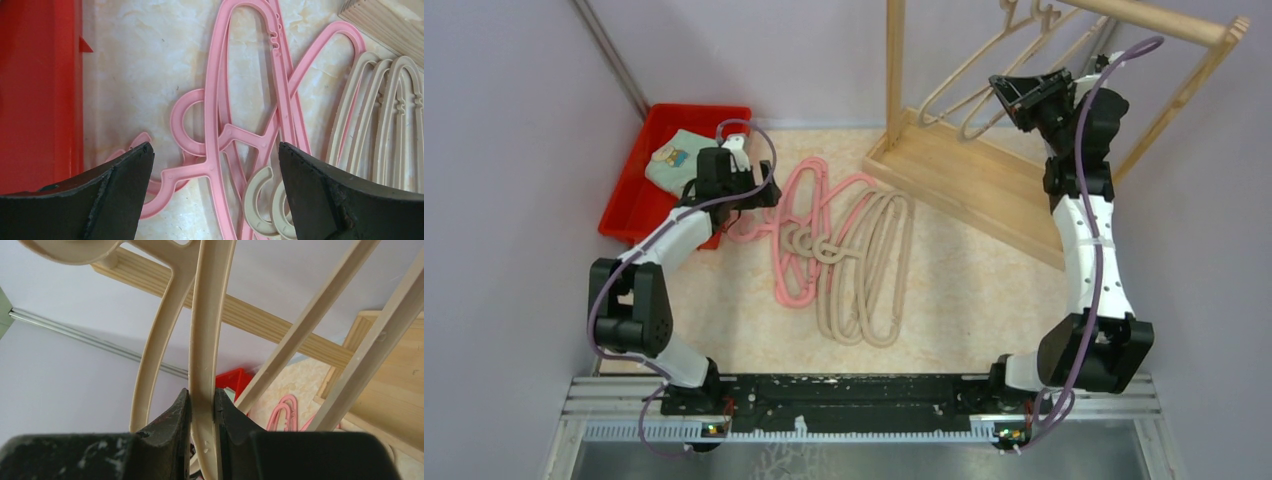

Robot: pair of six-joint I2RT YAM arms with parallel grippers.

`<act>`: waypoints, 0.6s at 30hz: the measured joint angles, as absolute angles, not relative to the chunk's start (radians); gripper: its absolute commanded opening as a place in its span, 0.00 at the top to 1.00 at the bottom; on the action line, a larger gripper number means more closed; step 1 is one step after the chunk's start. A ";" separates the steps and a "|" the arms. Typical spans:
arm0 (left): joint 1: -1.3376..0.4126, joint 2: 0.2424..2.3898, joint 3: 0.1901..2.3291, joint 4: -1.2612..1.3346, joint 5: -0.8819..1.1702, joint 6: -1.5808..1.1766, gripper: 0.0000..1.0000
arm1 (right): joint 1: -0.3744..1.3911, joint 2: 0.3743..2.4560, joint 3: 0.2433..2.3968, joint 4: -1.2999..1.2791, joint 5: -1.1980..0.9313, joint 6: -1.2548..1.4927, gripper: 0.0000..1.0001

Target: Organize the hangers

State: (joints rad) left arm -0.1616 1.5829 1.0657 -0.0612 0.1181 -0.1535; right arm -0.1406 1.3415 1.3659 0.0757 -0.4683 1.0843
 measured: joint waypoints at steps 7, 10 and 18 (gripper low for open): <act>-0.162 1.570 1.071 -0.086 0.093 -0.133 0.00 | -0.108 1.457 1.474 0.061 -0.492 1.062 1.00; -0.162 1.560 1.080 -0.094 0.089 -0.129 0.00 | -0.064 1.502 1.529 0.036 -0.476 1.049 1.00; -0.162 1.510 1.081 -0.084 0.073 -0.110 0.00 | 0.041 1.578 1.587 0.060 -0.424 1.053 1.00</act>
